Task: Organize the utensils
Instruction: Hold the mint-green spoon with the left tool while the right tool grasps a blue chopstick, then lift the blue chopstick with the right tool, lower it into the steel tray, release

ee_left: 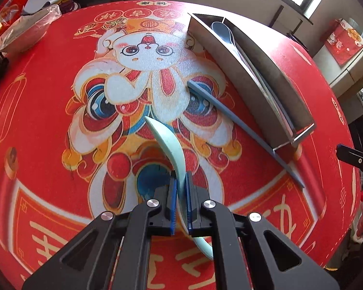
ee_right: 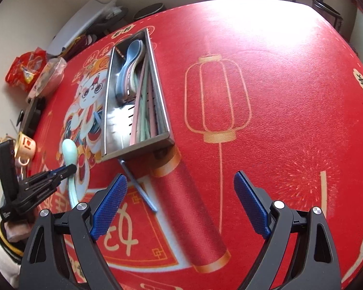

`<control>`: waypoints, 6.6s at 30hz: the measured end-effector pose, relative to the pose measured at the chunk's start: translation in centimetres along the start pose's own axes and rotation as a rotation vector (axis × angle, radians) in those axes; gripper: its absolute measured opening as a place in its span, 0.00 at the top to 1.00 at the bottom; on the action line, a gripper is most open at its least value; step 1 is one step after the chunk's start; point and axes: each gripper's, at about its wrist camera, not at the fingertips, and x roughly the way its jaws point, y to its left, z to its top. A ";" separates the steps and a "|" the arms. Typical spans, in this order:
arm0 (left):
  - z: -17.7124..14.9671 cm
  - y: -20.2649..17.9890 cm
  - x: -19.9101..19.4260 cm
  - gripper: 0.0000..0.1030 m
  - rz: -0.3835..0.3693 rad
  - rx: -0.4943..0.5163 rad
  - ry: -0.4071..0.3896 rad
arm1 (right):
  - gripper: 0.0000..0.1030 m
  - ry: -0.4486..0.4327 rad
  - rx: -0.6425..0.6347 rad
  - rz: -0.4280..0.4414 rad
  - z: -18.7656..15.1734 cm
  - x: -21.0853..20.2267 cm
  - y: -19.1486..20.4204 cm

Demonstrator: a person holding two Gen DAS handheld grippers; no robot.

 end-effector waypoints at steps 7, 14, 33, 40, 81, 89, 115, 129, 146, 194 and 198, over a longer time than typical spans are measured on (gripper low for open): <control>-3.1 1.1 -1.4 0.93 -0.015 -0.030 0.001 | 0.22 0.056 -0.171 0.003 -1.5 2.4 3.5; -4.5 1.4 -1.7 0.93 -0.030 -0.038 -0.007 | 0.69 0.092 -0.314 -0.036 -1.9 4.9 6.9; -5.1 3.1 -1.8 0.92 -0.152 -0.079 -0.034 | 0.95 0.229 -0.402 -0.059 -6.5 4.2 7.7; -5.1 3.3 -1.7 0.92 -0.166 -0.063 -0.035 | 0.95 0.264 -0.393 -0.072 -7.7 3.3 6.9; -5.5 3.1 -1.9 0.92 -0.166 -0.056 -0.060 | 0.94 0.110 -0.424 -0.046 -3.4 7.2 12.7; -5.6 3.7 -1.9 0.92 -0.198 -0.097 -0.062 | 0.94 0.094 -0.467 -0.036 -4.4 6.9 12.8; -5.5 3.6 -1.9 0.92 -0.188 -0.084 -0.059 | 0.94 0.080 -0.423 0.039 -4.2 6.2 12.2; -5.1 4.7 -5.3 0.94 -0.204 -0.132 -0.108 | 0.94 -0.032 -0.332 0.134 -2.3 2.2 11.1; -2.0 3.3 -7.8 0.94 -0.211 -0.148 -0.181 | 0.94 -0.152 -0.110 0.147 2.8 -0.5 5.9; -1.0 4.8 -7.4 0.94 -0.180 -0.221 -0.168 | 0.48 -0.094 -0.101 -0.033 9.9 4.6 5.6; -0.1 3.0 -7.3 0.94 -0.194 -0.180 -0.169 | 0.37 -0.101 -0.132 -0.042 9.2 3.2 4.7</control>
